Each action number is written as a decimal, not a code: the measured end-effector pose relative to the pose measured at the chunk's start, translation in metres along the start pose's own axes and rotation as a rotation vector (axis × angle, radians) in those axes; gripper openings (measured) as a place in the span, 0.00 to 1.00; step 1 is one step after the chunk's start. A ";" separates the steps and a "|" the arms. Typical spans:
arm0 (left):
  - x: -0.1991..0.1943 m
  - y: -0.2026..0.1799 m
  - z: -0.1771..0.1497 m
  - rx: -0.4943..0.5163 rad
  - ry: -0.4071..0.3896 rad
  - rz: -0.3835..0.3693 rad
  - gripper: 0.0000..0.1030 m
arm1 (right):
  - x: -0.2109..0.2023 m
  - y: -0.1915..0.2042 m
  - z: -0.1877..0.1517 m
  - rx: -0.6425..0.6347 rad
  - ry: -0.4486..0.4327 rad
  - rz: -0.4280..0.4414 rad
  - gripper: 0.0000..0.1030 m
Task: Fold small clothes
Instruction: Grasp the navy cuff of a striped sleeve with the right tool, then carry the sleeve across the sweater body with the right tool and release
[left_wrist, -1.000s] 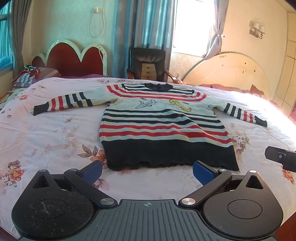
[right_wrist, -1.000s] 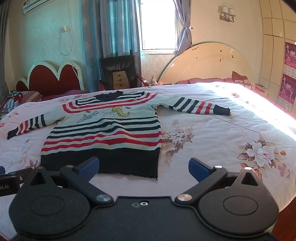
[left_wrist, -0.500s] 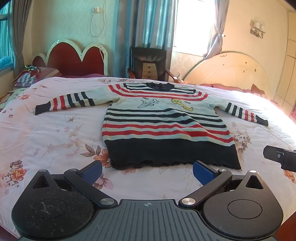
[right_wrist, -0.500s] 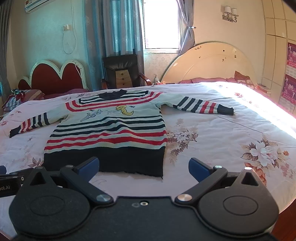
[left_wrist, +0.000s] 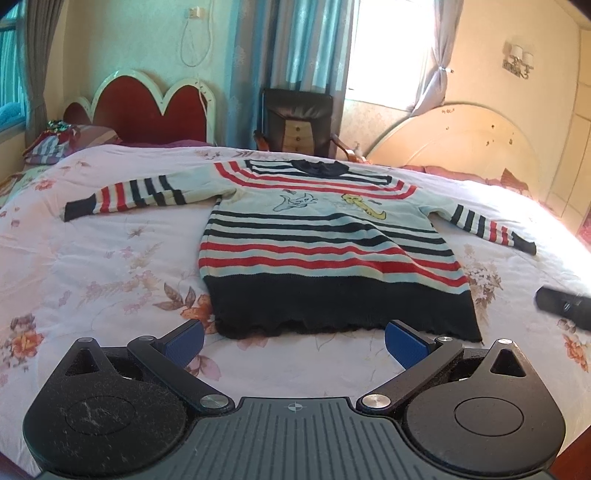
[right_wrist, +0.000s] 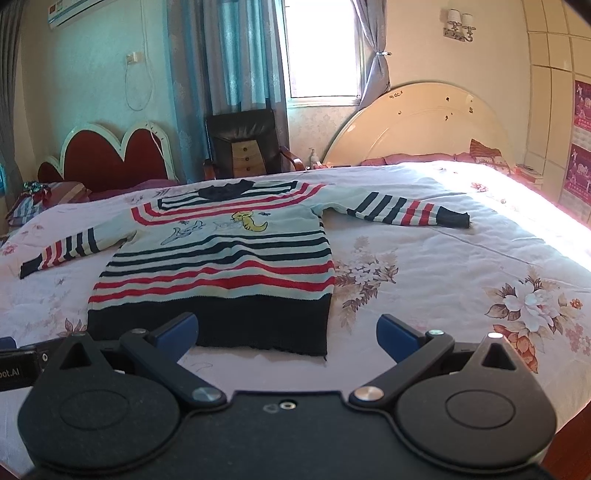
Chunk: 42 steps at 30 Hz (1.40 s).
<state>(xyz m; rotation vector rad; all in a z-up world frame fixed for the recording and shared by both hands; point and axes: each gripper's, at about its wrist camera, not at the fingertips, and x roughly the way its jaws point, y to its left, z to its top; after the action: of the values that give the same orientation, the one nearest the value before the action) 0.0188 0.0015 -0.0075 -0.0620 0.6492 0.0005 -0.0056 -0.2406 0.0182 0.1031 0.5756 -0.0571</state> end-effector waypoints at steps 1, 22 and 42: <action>0.005 -0.004 0.002 0.030 -0.006 0.026 1.00 | 0.002 -0.006 0.003 0.016 -0.012 0.000 0.99; 0.236 -0.039 0.119 -0.076 0.091 0.036 1.00 | 0.256 -0.287 0.099 0.622 -0.055 -0.139 0.42; 0.273 -0.011 0.148 -0.009 0.110 0.119 1.00 | 0.335 -0.342 0.097 0.685 0.001 -0.211 0.06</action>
<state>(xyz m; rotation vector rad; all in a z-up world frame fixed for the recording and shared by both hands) 0.3256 -0.0061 -0.0541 -0.0322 0.7619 0.1156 0.2992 -0.5994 -0.1114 0.7075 0.5463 -0.4594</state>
